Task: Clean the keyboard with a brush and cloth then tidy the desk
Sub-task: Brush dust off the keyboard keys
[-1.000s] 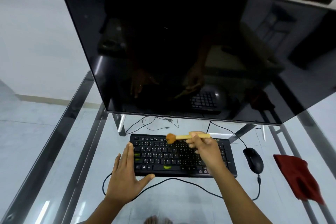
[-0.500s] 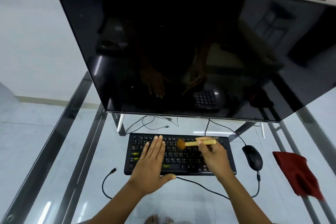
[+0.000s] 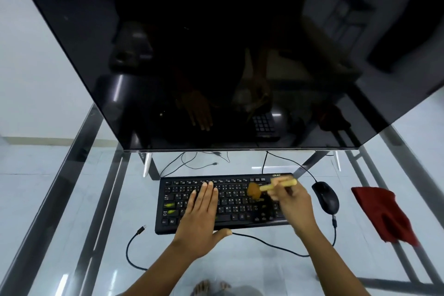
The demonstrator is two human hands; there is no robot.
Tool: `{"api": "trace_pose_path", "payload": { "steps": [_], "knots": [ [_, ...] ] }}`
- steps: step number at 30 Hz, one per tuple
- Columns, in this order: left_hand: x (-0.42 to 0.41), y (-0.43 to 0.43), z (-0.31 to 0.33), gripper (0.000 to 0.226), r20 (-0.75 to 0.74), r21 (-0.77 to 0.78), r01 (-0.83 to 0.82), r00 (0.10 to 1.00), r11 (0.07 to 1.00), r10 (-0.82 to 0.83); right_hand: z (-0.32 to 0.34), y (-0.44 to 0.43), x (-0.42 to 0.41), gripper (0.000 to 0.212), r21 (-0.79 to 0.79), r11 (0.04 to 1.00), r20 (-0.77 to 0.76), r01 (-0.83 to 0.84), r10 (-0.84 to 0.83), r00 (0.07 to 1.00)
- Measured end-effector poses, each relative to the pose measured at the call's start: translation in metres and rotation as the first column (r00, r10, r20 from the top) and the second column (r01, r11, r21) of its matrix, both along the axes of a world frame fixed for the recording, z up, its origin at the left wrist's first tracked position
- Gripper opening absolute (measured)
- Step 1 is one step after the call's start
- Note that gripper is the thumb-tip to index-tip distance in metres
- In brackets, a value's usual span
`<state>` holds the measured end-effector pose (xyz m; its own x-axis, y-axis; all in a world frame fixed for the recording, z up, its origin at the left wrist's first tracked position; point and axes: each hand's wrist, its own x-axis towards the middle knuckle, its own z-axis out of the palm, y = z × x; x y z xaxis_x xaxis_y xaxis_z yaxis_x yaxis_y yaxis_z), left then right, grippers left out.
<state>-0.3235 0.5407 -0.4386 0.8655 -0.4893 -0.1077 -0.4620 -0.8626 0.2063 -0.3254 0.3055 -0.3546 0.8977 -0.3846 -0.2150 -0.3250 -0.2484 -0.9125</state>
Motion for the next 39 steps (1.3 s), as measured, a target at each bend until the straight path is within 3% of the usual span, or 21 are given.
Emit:
{"api": "trace_pose_path", "payload": {
  "steps": [1,4,6,8,9,12,15,16,17,20,22,23,25,28,29,32,35,36,39],
  "knots": [
    [0.000,0.000,0.000,0.100,0.000,0.003,-0.003,1.000,1.000,0.003,0.002,0.001,0.006,0.010,0.034,0.999,0.012,0.021,-0.022,1.000],
    [-0.001,-0.001,0.001,0.099,0.003,0.015,-0.014,1.000,1.000,0.014,0.003,0.016,0.016,0.009,0.157,0.979,-0.078,-0.133,0.147,0.986],
    [0.000,-0.003,0.001,0.099,0.001,0.018,-0.023,1.000,1.000,0.023,-0.001,0.018,0.023,0.007,0.039,0.994,-0.049,-0.103,0.105,0.993],
    [0.001,-0.005,0.001,0.098,0.011,0.008,-0.024,1.000,1.000,0.024,0.003,0.010,0.029,0.011,-0.103,0.993,0.028,0.057,-0.055,0.998],
    [0.002,-0.006,0.001,0.098,0.015,-0.002,-0.021,1.000,1.000,0.021,0.004,0.004,0.032,0.011,-0.067,0.994,0.036,0.088,-0.086,0.996],
    [0.006,-0.009,0.003,0.099,-0.013,-0.008,-0.021,1.000,1.000,0.021,0.004,-0.002,0.026,0.009,0.039,0.996,-0.071,-0.079,0.081,0.994],
    [0.014,-0.017,0.013,0.101,-0.039,-0.005,-0.008,0.999,1.000,0.008,0.001,-0.019,0.023,0.011,-0.320,0.946,-0.019,0.057,-0.066,0.998],
    [0.016,-0.021,0.015,0.101,-0.040,-0.001,0.003,0.999,1.000,-0.003,0.005,-0.027,0.022,0.012,-0.347,0.927,0.033,0.140,-0.137,0.990],
    [0.019,-0.025,0.018,0.101,-0.045,-0.001,0.014,0.999,1.000,-0.014,0.006,-0.032,0.020,0.011,-0.286,0.942,0.067,0.178,-0.165,0.984],
    [0.026,-0.036,0.023,0.101,-0.043,-0.022,0.041,0.998,0.999,-0.042,0.006,-0.032,0.014,0.010,-0.127,0.992,0.005,-0.010,0.011,1.000],
    [0.030,-0.043,0.024,0.099,-0.058,-0.033,0.079,0.995,0.996,-0.081,0.003,-0.037,0.013,0.012,-0.252,0.968,-0.008,-0.001,-0.001,1.000],
    [0.033,-0.046,0.025,0.098,-0.059,-0.040,0.106,0.992,0.994,-0.108,0.004,-0.042,0.014,0.019,-0.378,0.922,0.027,0.083,-0.079,0.997],
    [0.037,-0.054,0.027,0.096,-0.060,-0.039,0.162,0.985,0.986,-0.165,0.009,-0.050,0.011,0.022,-0.412,0.901,0.084,0.139,-0.114,0.990],
    [0.042,-0.063,0.028,0.097,-0.069,-0.026,0.220,0.973,0.975,-0.221,0.012,-0.048,0.008,0.011,-0.382,0.920,-0.014,-0.090,0.092,0.996],
    [0.042,-0.066,0.026,0.098,-0.072,-0.024,0.229,0.971,0.973,-0.230,0.011,-0.050,0.008,0.010,-0.364,0.927,-0.045,-0.094,0.083,0.996],
    [0.042,-0.069,0.021,0.102,-0.093,-0.015,0.231,0.968,0.973,-0.232,0.016,-0.057,0.007,0.008,-0.422,0.896,0.016,0.136,-0.143,0.990],
    [0.041,-0.068,0.013,0.105,-0.085,-0.020,0.190,0.978,0.982,-0.191,0.011,-0.057,-0.002,0.009,-0.281,0.960,0.003,-0.010,0.011,1.000],
    [0.041,-0.068,0.012,0.106,-0.084,-0.031,0.182,0.979,0.983,-0.184,0.011,-0.057,-0.003,0.009,-0.326,0.944,-0.050,-0.055,0.041,0.998],
    [0.041,-0.068,0.009,0.109,-0.073,-0.068,0.168,0.982,0.983,-0.173,0.003,-0.068,-0.008,0.010,-0.407,0.901,-0.005,0.148,-0.164,0.986]
  ]
}}
